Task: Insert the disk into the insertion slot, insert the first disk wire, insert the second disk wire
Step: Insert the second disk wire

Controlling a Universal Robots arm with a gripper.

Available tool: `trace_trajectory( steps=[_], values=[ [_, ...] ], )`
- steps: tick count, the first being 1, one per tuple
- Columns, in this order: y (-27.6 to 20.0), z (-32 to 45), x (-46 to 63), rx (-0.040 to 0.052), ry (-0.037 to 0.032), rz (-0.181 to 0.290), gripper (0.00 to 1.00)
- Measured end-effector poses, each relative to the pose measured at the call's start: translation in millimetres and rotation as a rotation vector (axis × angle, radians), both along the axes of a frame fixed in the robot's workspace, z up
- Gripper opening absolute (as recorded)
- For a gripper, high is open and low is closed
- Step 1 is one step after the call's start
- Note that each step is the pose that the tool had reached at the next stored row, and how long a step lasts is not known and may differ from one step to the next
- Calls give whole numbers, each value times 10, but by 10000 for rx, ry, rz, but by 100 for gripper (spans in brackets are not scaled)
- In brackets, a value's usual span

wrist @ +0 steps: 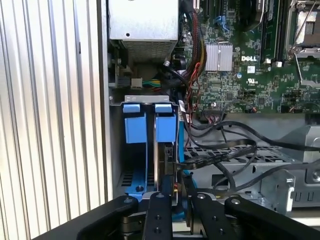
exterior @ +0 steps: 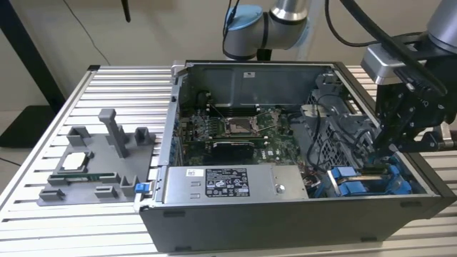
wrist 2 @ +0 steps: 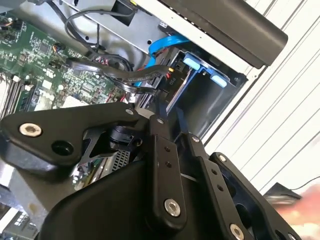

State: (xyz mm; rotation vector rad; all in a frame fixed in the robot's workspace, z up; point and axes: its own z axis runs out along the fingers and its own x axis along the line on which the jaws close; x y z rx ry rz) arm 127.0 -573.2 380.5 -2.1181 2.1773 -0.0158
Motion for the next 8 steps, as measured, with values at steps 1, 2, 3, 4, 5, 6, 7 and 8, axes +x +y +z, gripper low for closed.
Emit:
trace_trajectory(
  steps=[1,2,3,4,5,6,7,8],
  values=[
    [0,11,0,-3,0,0,100],
    [0,18,0,-2,1,0,100],
    [0,18,0,3,1,0,100],
    [0,19,0,3,1,0,100],
    [0,19,0,4,1,0,100],
    [0,19,2,-1,16,1,100],
    [0,30,5,-10,75,2,100],
    [0,43,10,-11,151,0,100]
  ],
)
